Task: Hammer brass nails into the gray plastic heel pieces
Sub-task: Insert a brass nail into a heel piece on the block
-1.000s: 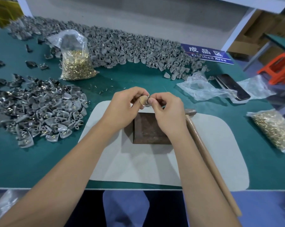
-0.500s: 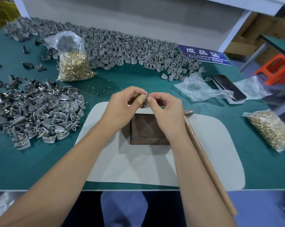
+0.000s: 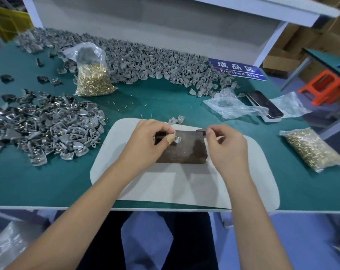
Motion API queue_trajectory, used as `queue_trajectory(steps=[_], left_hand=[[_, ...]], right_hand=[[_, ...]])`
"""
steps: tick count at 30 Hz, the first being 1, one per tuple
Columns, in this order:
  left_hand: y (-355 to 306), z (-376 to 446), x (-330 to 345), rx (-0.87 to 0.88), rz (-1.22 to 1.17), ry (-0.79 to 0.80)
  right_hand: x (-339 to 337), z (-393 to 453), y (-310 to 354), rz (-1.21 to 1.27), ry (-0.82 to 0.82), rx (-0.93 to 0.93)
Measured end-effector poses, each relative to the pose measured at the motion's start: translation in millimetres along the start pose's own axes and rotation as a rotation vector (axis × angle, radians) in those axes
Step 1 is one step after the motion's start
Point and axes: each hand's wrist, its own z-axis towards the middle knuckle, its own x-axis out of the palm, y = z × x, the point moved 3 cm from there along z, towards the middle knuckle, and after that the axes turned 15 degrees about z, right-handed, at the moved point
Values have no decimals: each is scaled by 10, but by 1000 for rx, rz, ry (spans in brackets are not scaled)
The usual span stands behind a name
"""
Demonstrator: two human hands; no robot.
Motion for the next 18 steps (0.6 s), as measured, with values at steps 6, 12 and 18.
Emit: queue_trajectory(steps=[6, 12, 18], left_hand=[[-69, -64, -64, 25, 229, 0], [-162, -59, -104, 5, 380, 33], [-215, -98, -114, -53, 402, -3]], right_hand=[[-130, -146, -390, -560, 94, 193], [-216, -61, -300, -514, 76, 145], [-330, -75, 60, -160, 246, 87]])
